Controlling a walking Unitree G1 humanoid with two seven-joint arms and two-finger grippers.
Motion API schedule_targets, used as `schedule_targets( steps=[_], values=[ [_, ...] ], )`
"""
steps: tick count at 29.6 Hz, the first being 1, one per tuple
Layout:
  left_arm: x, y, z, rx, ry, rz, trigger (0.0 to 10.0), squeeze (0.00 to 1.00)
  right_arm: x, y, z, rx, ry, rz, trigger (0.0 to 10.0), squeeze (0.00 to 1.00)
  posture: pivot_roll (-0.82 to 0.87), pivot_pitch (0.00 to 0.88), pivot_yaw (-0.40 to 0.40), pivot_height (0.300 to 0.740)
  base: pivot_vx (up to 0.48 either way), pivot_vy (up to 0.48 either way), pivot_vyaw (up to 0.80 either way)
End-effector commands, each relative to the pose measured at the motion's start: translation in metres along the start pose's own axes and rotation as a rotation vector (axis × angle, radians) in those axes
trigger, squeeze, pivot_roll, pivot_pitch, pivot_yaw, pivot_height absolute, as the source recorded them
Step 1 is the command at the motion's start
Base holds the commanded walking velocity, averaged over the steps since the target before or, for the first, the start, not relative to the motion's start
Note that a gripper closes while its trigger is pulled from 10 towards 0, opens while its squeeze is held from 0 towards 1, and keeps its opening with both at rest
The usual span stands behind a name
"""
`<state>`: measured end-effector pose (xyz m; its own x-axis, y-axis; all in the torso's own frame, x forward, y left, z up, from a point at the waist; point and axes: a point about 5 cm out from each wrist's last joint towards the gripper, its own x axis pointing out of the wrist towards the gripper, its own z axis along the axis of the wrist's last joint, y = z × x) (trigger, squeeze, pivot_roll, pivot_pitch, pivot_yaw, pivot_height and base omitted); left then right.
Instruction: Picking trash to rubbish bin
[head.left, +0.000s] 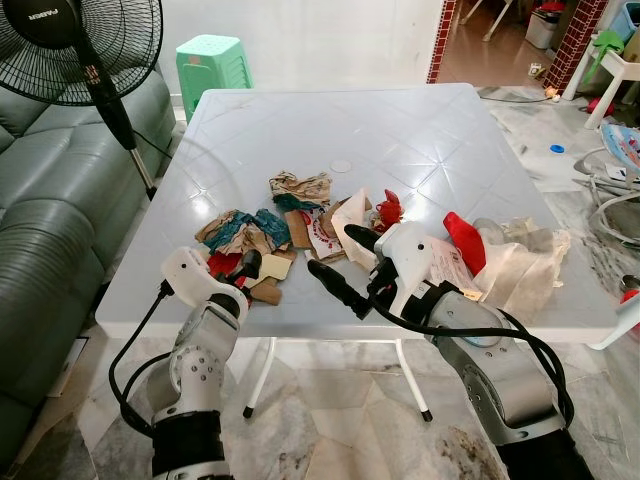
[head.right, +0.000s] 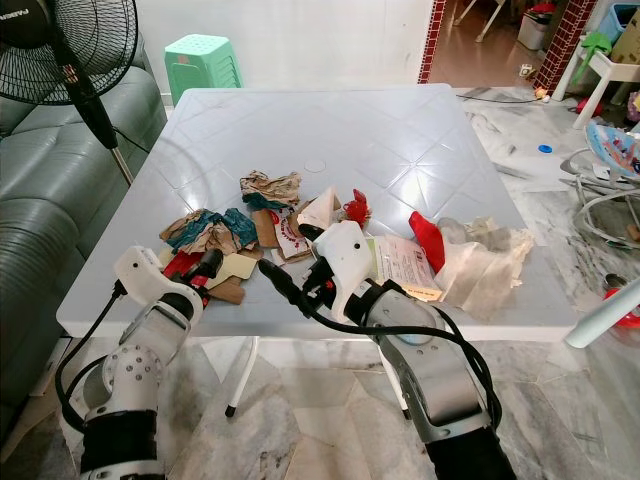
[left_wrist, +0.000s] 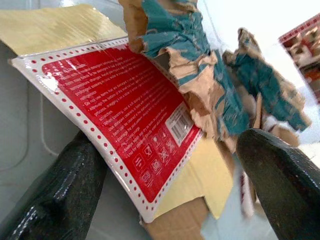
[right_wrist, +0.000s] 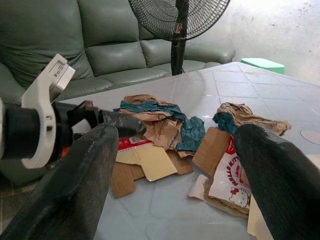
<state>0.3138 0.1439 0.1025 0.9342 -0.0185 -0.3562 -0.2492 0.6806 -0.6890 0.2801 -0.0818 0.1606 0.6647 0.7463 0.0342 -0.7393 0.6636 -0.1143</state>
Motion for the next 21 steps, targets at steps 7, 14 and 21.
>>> schedule_targets(
  steps=[7, 14, 21],
  values=[
    [0.013, 0.016, -0.009, -0.181, 0.019, 0.046, 10.0, 0.00, 0.000, 0.003, 0.009, -0.010, -0.020, 0.035, 10.0, 0.00, -0.04, 0.046, -0.012, 0.740, 0.000, 0.000, 0.00],
    [0.019, 0.013, 0.000, -0.262, -0.040, 0.003, 1.1, 0.00, 0.001, 0.008, 0.008, -0.007, -0.017, 0.056, 10.0, 0.00, -0.04, 0.042, -0.016, 0.740, 0.000, 0.000, 0.00],
    [0.025, 0.013, 0.005, -0.340, -0.096, -0.019, 3.6, 0.00, 0.001, 0.009, 0.009, -0.001, -0.020, 0.051, 10.0, 0.00, -0.04, 0.042, -0.015, 0.740, 0.000, 0.000, 0.00]
  ],
)
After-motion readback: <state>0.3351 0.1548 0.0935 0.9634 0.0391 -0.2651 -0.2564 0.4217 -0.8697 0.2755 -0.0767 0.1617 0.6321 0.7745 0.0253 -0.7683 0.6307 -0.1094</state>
